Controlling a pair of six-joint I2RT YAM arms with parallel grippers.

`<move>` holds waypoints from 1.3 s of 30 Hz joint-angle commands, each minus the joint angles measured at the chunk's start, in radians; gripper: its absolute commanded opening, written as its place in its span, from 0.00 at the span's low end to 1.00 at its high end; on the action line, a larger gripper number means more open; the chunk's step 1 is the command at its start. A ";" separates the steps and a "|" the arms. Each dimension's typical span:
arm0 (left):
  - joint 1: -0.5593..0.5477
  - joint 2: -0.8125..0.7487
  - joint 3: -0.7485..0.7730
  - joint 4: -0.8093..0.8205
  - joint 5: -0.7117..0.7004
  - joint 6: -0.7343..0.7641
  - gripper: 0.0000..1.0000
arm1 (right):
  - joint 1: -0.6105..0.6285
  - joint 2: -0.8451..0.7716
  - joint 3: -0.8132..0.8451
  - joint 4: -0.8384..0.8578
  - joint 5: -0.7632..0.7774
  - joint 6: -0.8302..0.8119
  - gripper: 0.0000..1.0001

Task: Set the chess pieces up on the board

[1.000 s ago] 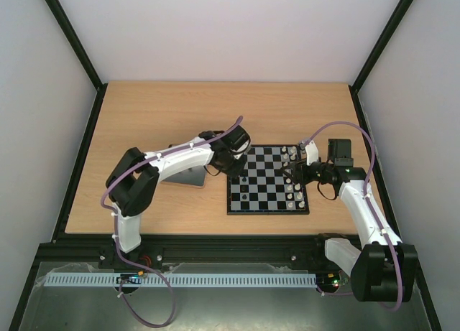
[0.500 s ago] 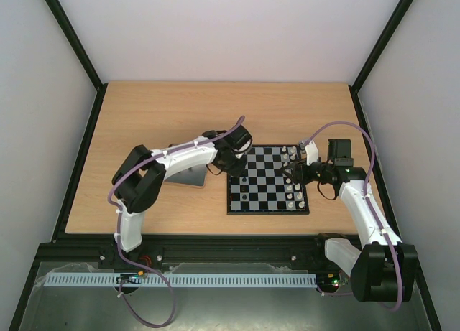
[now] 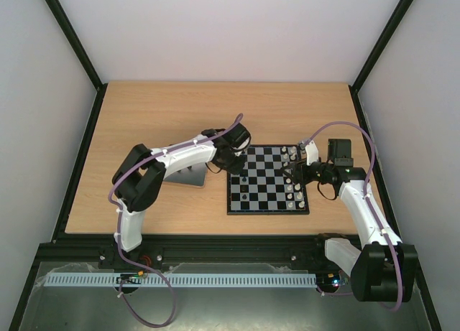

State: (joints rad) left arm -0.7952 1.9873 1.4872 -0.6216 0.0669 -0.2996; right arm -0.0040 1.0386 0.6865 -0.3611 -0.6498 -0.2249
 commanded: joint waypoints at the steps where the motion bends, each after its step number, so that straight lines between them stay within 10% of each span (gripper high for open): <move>1: 0.005 0.020 0.018 -0.016 0.001 -0.011 0.14 | 0.006 -0.012 -0.007 -0.013 -0.016 -0.013 0.48; 23: 0.027 -0.167 0.008 -0.109 -0.023 -0.019 0.31 | 0.006 -0.002 -0.009 -0.012 -0.019 -0.013 0.48; 39: 0.304 -0.475 -0.401 0.068 -0.020 -0.065 0.34 | 0.006 0.044 -0.010 -0.005 0.013 -0.006 0.48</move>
State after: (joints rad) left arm -0.5510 1.5322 1.1725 -0.6083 0.0319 -0.3447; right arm -0.0040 1.0653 0.6865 -0.3603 -0.6418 -0.2245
